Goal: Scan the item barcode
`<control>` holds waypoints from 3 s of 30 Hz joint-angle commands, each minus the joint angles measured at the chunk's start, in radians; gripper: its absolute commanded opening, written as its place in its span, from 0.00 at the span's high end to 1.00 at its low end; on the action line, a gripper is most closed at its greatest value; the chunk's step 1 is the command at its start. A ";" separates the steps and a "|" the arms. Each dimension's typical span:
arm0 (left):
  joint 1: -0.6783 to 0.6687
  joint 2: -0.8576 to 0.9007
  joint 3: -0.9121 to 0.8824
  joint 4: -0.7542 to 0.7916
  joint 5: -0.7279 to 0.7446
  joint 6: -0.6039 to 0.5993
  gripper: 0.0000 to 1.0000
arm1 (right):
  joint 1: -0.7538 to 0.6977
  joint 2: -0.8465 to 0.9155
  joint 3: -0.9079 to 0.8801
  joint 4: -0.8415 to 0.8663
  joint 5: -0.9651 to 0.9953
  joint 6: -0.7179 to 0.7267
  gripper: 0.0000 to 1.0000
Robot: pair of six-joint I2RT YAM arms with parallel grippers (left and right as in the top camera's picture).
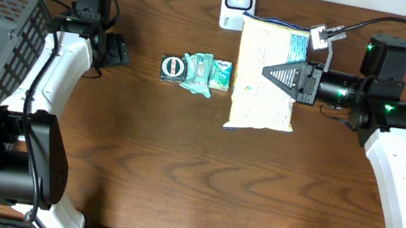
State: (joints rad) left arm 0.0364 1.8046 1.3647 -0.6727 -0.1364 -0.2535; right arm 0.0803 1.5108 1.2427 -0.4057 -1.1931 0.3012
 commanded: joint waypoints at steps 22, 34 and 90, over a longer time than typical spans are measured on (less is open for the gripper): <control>0.000 0.000 -0.006 0.000 -0.005 0.013 0.03 | 0.053 0.001 0.006 -0.007 0.011 0.005 0.99; 0.000 0.000 -0.005 0.000 -0.005 0.013 0.03 | 0.087 0.002 0.006 -0.110 0.195 -0.049 0.99; 0.000 0.000 -0.006 0.000 -0.005 0.013 0.03 | 0.128 0.005 0.006 -0.376 0.921 -0.078 0.99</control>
State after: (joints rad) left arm 0.0364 1.8046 1.3647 -0.6727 -0.1368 -0.2535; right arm 0.1818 1.5127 1.2423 -0.7498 -0.5743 0.2375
